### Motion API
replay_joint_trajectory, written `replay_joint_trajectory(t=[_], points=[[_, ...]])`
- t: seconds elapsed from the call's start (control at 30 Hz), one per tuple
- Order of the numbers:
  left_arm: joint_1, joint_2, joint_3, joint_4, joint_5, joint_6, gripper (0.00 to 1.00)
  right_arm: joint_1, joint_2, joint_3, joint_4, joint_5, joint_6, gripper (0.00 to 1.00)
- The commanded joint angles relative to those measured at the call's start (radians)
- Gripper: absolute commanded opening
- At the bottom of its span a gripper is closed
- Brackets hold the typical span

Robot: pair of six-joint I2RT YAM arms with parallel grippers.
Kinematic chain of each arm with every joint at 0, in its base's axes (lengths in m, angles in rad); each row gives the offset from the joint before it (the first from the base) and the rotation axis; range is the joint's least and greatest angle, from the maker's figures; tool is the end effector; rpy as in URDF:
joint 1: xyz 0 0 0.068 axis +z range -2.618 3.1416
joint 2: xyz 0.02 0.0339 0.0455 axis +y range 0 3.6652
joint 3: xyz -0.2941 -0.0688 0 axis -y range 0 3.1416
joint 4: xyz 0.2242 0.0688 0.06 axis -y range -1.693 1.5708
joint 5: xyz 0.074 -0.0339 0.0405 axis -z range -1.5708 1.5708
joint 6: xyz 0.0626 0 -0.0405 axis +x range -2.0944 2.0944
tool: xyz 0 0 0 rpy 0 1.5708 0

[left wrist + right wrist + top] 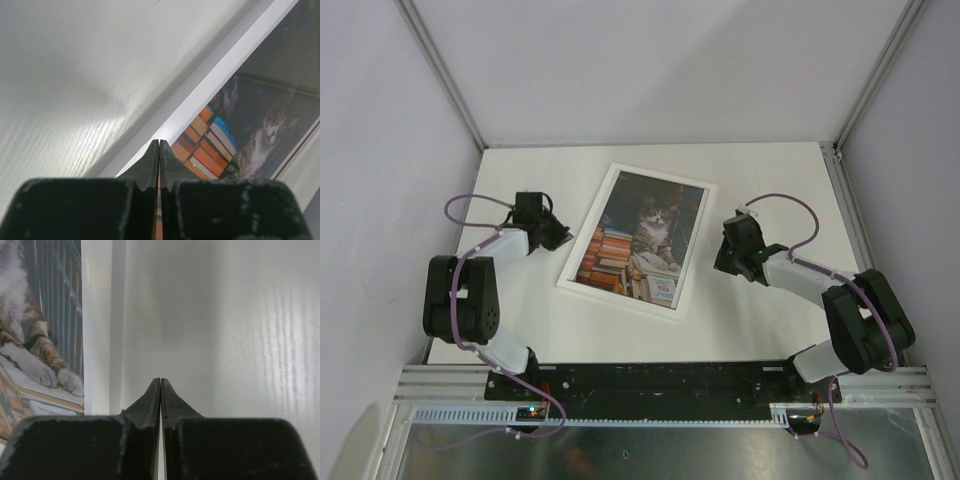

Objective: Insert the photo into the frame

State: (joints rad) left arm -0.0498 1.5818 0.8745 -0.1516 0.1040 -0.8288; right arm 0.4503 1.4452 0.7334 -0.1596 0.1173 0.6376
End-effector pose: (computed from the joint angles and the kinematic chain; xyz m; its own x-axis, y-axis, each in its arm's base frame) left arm 0.3209 -0.0225 0.2043 -0.5974 -0.7043 -0.3835 -0.4782 0.6968 -0.5347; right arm 0.2551 0.1152 0.2001 -0.7705 0.2841 -0.5706 0.1173 0.9431 0.3112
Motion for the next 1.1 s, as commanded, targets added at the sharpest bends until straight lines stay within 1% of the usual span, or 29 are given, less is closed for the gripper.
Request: replay_joint_trajectory(t=[0.0, 0.2, 0.4, 0.6, 0.77, 0.87, 0.97, 1.07], points=[[0.003, 0.017, -0.011, 0.025, -0.012, 0.006, 0.01, 0.028, 0.059, 0.000, 0.093, -0.019, 0.031, 0.02], [-0.002, 0.047, -0.066, 0.038, -0.013, -0.011, 0.00, 0.043, 0.132, 0.001, 0.144, -0.056, 0.050, 0.00], [-0.015, 0.059, -0.095, 0.046, -0.020, -0.014, 0.00, 0.047, 0.167, 0.001, 0.174, -0.066, 0.057, 0.00], [-0.032, 0.014, -0.116, 0.050, -0.075, -0.039, 0.00, 0.049, 0.179, 0.001, 0.187, -0.068, 0.055, 0.00], [0.010, -0.011, -0.079, 0.052, -0.062, -0.051, 0.00, 0.049, 0.184, 0.001, 0.183, -0.070, 0.050, 0.00], [0.055, -0.023, -0.058, 0.052, -0.065, -0.053, 0.00, 0.050, 0.185, 0.001, 0.178, -0.070, 0.048, 0.00], [0.093, -0.005, -0.046, 0.050, -0.062, -0.051, 0.00, 0.049, 0.188, 0.000, 0.177, -0.069, 0.047, 0.00], [0.102, 0.029, -0.050, 0.052, -0.048, -0.050, 0.00, 0.050, 0.193, 0.001, 0.180, -0.071, 0.049, 0.00]])
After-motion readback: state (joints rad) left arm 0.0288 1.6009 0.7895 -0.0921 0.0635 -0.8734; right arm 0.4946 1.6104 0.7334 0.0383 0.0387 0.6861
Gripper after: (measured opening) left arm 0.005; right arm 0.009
